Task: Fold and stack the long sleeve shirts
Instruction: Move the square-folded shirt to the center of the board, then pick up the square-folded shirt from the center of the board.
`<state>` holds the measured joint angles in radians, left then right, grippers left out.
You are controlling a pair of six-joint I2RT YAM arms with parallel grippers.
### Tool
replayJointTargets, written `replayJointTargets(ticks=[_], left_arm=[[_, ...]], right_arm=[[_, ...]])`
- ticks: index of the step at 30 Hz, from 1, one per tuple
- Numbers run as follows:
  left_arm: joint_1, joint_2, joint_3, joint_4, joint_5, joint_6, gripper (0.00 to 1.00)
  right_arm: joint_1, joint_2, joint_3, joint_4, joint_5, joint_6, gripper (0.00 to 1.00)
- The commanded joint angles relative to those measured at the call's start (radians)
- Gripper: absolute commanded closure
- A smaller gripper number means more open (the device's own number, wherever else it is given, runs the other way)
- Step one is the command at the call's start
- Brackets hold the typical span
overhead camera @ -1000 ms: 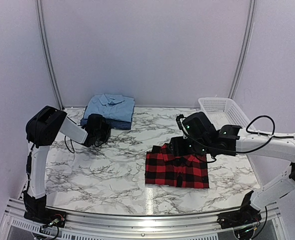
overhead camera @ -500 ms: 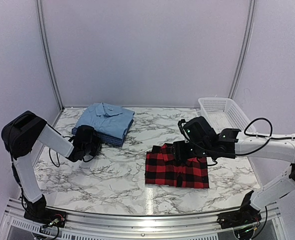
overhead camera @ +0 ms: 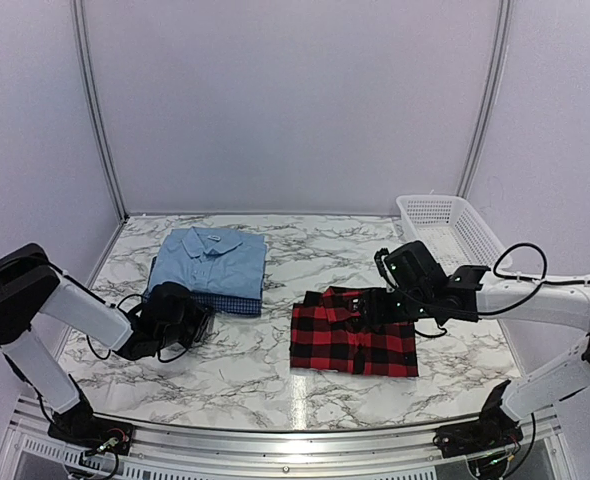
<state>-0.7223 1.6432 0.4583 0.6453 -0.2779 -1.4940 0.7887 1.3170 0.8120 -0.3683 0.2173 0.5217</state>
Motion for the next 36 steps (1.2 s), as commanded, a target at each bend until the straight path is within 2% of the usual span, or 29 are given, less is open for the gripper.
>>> replayJointTargets(ticks=[1,8,12,18,27,36], left_arm=[[-0.023,-0.110,0.017,-0.113,0.017,0.124,0.61],[-0.164,-0.240,0.162,-0.409,0.009,0.369,0.57],[-0.210,-0.164,0.309,-0.505,0.067,0.518,0.55],[-0.235,0.023,0.512,-0.521,0.218,0.657,0.53],[-0.250,0.256,0.704,-0.596,0.296,0.712,0.50],[-0.250,0.372,0.772,-0.644,0.331,0.718,0.44]], right_arm=[[-0.065,-0.057,-0.029,0.029,-0.039,-0.017,0.35],[-0.215,-0.137,-0.110,0.031,-0.113,-0.034,0.30],[-0.305,-0.182,-0.184,0.048,-0.174,-0.040,0.28],[-0.388,-0.217,-0.262,0.080,-0.259,-0.036,0.29],[-0.440,-0.221,-0.327,0.117,-0.299,-0.046,0.29],[-0.444,-0.168,-0.361,0.179,-0.335,-0.037,0.31]])
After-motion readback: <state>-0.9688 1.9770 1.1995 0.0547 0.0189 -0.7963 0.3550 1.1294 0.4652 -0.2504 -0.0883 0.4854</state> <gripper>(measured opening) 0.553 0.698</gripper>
